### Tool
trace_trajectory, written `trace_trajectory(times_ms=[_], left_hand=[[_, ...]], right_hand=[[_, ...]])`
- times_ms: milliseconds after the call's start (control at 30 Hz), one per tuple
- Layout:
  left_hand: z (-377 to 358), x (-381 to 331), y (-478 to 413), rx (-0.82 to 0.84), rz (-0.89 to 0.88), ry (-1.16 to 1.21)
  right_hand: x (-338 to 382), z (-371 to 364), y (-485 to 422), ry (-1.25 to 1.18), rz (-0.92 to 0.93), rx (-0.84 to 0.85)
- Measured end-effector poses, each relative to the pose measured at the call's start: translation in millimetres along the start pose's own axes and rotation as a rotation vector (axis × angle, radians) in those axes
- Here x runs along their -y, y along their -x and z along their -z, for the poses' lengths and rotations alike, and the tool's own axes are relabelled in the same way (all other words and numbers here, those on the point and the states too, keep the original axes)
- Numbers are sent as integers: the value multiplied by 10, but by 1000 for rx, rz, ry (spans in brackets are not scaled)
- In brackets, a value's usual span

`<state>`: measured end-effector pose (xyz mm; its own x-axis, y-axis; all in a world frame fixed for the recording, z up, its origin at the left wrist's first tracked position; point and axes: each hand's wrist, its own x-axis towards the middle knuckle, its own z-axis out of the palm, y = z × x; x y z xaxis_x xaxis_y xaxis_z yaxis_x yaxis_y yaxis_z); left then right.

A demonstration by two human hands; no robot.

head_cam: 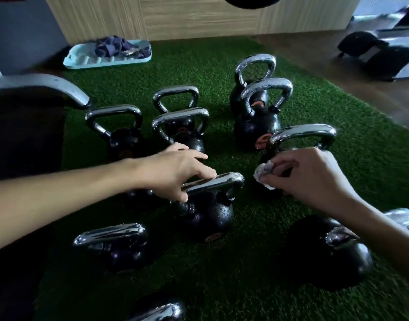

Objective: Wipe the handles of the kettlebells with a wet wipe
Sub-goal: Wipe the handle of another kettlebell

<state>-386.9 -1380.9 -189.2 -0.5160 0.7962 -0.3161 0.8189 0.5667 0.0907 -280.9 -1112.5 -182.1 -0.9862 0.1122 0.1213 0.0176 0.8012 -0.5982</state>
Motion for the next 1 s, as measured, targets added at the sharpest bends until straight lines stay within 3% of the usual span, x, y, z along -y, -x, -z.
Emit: trace_trajectory(times_ms=[133, 267, 400, 567, 767, 867, 1000], left_hand=[[-164, -536, -74, -243, -24, 100], [-208, -1102, -397, -267, 29, 439], [-118, -1591, -741, -290, 117, 592], [10, -2033, -921, -175, 141, 561], [109, -2370, -1037, -100, 238, 554], [177, -2475, -1094, -130, 302, 606], [227, -2597, -1174, -184, 344, 591]], right_hand=[[-200, 354, 284, 13, -9, 2], [-495, 709, 568, 73, 63, -9], [-882, 1131, 798, 78, 208, -14], [-1345, 1280, 756, 175, 441, 176], [-1564, 1131, 571, 134, 656, 260], [-1716, 1208, 581, 218, 681, 270], [-1903, 1141, 657, 14, 610, 154]])
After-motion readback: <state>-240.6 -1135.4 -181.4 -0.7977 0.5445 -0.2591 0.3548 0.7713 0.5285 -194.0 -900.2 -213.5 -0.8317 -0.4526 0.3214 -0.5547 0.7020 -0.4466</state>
